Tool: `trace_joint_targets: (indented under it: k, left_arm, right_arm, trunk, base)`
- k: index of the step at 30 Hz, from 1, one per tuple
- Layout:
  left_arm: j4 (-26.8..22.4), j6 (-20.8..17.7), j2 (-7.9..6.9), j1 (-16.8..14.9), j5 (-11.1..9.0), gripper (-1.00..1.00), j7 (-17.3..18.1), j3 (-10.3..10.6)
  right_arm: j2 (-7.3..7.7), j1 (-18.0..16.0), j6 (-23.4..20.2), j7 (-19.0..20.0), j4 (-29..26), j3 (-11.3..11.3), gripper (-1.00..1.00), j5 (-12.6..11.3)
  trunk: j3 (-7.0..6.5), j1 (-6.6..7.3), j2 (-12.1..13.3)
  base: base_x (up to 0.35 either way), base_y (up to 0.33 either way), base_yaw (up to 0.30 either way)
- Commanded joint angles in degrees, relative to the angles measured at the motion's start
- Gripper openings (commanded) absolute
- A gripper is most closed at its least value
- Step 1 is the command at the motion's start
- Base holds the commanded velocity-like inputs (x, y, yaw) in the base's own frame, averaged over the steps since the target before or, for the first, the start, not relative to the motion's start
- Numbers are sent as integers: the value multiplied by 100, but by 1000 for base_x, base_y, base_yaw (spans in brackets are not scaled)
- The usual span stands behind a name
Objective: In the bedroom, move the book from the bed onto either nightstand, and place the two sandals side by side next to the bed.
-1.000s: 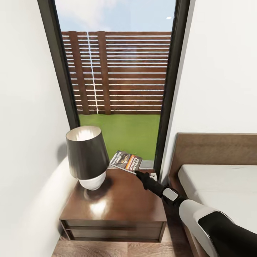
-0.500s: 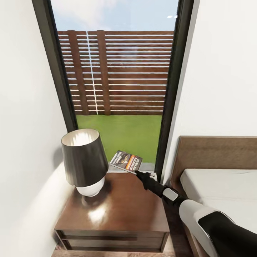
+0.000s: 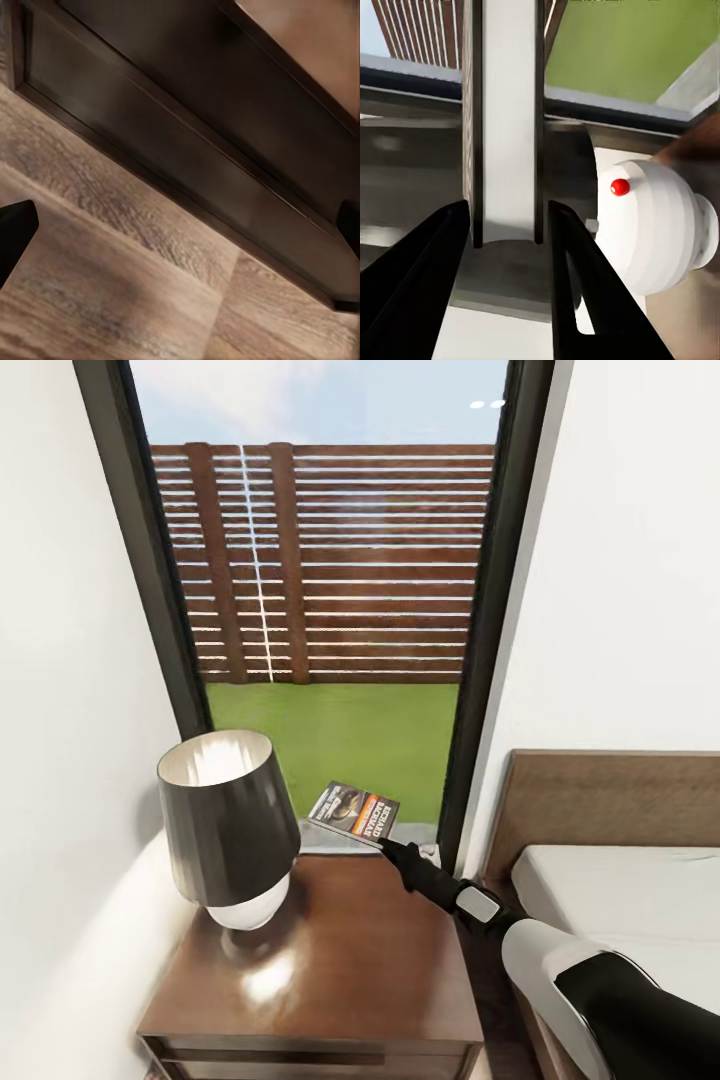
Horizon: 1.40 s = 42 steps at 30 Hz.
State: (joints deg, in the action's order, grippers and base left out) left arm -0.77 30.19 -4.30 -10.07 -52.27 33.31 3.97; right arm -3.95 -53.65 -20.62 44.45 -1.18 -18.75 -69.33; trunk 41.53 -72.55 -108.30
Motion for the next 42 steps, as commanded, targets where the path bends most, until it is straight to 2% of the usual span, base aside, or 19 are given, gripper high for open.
trace_joint_targets:
  k: [1, 20, 25, 35, 42]
  left_arm:
    - [7, 13, -1, -4, -55, 100, 27, 42]
    - [7, 20, -14, -4, -55, 100, 28, 30]
    - [4, 20, -117, -4, -76, 100, 30, 18]
    - [-3, 13, -172, -4, -78, 100, 72, 1]
    - [-145, -77, -358, -4, -92, 100, 78, -20]
  right_arm:
    - [0, -5, -51, 12, 4, -6, -100, -72]
    - [0, -5, -41, -27, 55, -6, -100, -75]
    - [0, -5, -45, -60, 173, 1, -100, -80]
    - [-2, -5, -48, -71, 341, -7, -100, -66]
    - [-8, -5, -40, -226, 394, -14, -100, -64]
  trunk:
    - [5, -1, -3]
    - [5, -1, -3]
    - [5, -1, -3]
    - [5, -1, -3]
    - [5, -1, -3]
  base:
    - [83, 0, 0]
    - [14, 0, 0]
    - [0, 0, 0]
    - [0, 0, 0]
    - [0, 0, 0]
